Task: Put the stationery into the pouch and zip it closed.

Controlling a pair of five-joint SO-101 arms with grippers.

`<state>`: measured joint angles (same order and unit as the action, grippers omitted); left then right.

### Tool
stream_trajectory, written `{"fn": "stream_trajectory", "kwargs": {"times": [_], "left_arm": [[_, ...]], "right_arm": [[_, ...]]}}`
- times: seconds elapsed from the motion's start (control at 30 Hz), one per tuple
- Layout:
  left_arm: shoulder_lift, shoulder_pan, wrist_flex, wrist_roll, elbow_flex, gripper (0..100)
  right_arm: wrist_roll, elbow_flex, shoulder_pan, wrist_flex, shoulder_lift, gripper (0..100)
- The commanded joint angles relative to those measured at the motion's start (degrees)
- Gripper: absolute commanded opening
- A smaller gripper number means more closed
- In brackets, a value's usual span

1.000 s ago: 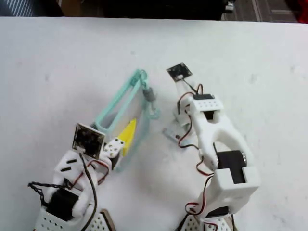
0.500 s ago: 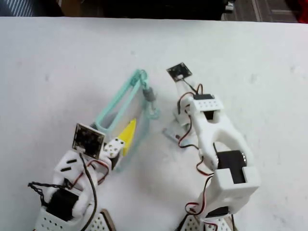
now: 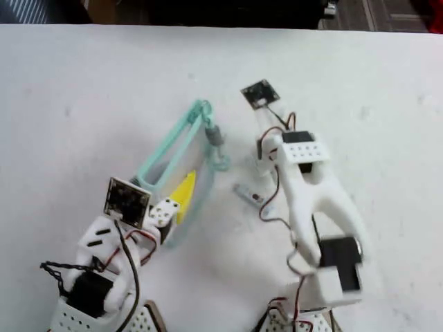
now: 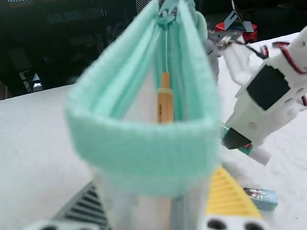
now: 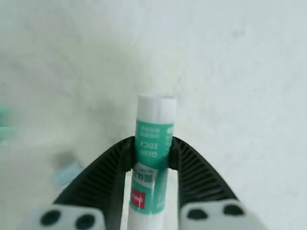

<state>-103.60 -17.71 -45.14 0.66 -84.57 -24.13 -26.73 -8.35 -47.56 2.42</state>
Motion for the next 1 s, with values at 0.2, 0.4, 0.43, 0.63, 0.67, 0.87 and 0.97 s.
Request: {"fn": "stream_trajectory", "kwargs": {"times": [0.2,0.4,0.43,0.63,0.67,0.87,0.97], "left_arm": [[-0.8,-0.1,0.4,-0.1,0.8,19],[-0.8,-0.1,0.4,0.0,0.8,19],[-0.8,-0.1,0.4,0.0,0.8,19],[-0.8,-0.1,0.4,0.1,0.8,19],[-0.8,-0.2,0.4,0.1,0.8,19],[-0.8,-0.2,0.4,0.1,0.8,19],[-0.8,-0.2,0.4,0.1,0.8,19]], "right_arm": [[0.4,0.5,-0.1,-8.0,29.9,1.6],[0.5,0.4,-0.2,-9.8,47.6,1.6],[0.6,0.4,-0.2,-9.8,50.2,1.6],[0.6,0.4,-0.2,-9.8,62.5,1.6],[0.7,0.4,-0.2,-9.8,64.0,1.6],[0.8,0.4,-6.3,-9.7,70.0,1.6],[0.8,0.4,-14.0,-9.6,72.4,1.6]]}}
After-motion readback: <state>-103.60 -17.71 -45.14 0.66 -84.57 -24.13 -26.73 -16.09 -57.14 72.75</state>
